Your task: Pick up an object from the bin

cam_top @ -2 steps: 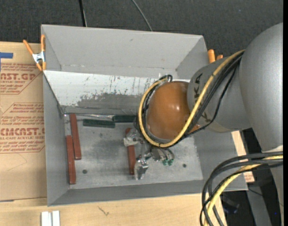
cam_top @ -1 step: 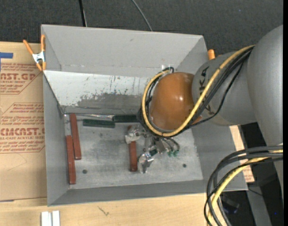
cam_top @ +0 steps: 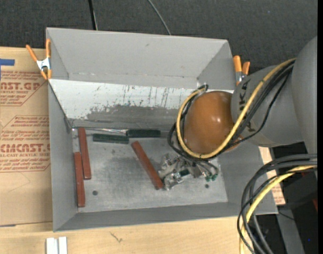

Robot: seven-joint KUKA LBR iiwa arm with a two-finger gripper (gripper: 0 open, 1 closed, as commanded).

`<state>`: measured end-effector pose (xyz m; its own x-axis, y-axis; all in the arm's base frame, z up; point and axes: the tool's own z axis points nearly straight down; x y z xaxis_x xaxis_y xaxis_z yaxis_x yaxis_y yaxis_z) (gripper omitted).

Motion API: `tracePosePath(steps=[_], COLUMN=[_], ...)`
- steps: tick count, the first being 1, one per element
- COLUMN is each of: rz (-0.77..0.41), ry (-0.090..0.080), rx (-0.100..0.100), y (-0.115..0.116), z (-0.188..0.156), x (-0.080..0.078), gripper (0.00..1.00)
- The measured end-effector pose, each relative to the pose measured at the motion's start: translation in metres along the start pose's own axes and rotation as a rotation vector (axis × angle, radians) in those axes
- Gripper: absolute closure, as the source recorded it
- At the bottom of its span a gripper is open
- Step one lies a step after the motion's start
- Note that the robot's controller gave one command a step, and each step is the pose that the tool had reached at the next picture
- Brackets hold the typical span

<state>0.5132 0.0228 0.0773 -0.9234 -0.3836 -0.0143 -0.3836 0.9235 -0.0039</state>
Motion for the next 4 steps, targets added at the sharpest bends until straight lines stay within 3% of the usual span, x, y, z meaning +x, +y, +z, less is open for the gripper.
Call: tracePosePath(steps=[2,3,4], rz=[0.0,-0.046,-0.046], ry=[0.0,0.013,0.013], rx=[0.0,-0.005,-0.006], y=[0.0,0.02,0.02], z=[0.0,-0.122,-0.122], x=[0.0,0.012,0.012], gripper=[1.0,1.0,1.0])
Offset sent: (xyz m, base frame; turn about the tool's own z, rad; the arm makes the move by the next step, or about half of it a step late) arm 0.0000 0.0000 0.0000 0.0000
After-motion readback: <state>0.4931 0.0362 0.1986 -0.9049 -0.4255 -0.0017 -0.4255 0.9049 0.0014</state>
